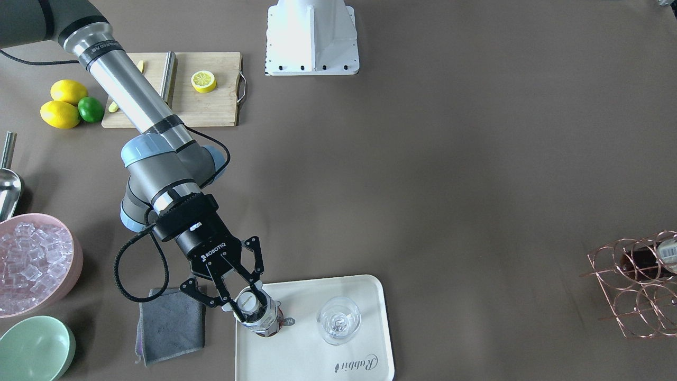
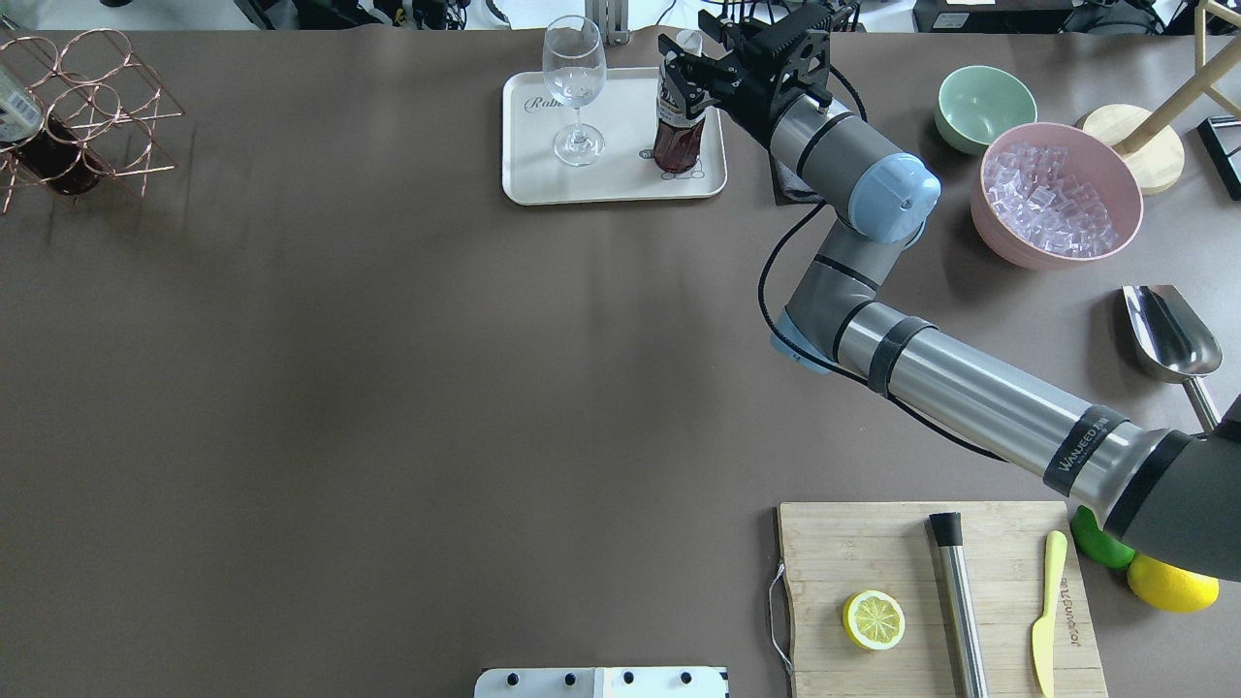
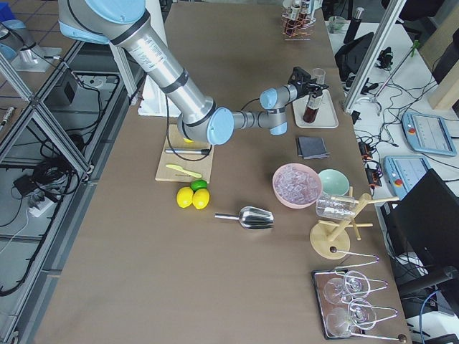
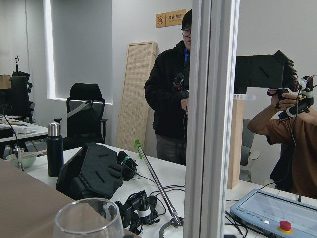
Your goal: Take tea from basket to plate
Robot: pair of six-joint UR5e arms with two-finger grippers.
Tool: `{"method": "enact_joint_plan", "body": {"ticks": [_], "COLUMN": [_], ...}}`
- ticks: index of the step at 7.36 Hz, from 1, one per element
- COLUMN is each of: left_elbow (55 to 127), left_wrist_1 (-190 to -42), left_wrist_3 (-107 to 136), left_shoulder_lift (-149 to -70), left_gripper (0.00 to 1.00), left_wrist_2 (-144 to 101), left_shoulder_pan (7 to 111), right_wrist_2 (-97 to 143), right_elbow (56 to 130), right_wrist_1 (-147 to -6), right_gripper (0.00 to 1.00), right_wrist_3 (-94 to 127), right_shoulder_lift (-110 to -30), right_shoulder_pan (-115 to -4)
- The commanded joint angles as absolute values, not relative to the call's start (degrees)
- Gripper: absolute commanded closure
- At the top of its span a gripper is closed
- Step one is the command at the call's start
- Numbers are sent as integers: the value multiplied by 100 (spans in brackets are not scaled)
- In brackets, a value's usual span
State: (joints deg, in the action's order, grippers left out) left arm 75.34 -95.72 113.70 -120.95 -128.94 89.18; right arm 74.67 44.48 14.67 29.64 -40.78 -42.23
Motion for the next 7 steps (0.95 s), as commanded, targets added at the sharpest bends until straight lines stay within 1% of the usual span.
{"method": "enact_joint_plan", "body": {"ticks": [1,3,4,5,6,7], "left_elbow": [7488,7488,7532,7567,7567,7576], "left_wrist_1": [-9703,-9755,-9765,-9947,-10054,-10055], "left_wrist_3": [11251,11189,11180,11180,11180,11180], "left_shoulder_lift": [-12111,-12129,-12129,-12068,-12050,-12050], "left_gripper": [100,100,100,53,32,3], "left_wrist_2": [-12867,-12850,-12858,-12858,-12885,-12885], "left_shoulder_pan": [8781,8649,8648,8640,8631,8640], "right_wrist_2": [7898,9229,9716,10225,10944,11586], "right_elbow": [5006,5841,6106,6665,7202,7320], "right_wrist_1": [1050,181,-216,-620,-1616,-2305], "right_gripper": [1,1,1,1,1,1], "right_wrist_3": [2944,3023,3015,2945,2831,2673], "right_shoulder_lift": [-4157,-4385,-4490,-4778,-5068,-5106], "right_shoulder_pan": [-4437,-5103,-5237,-5369,-5370,-5509]}}
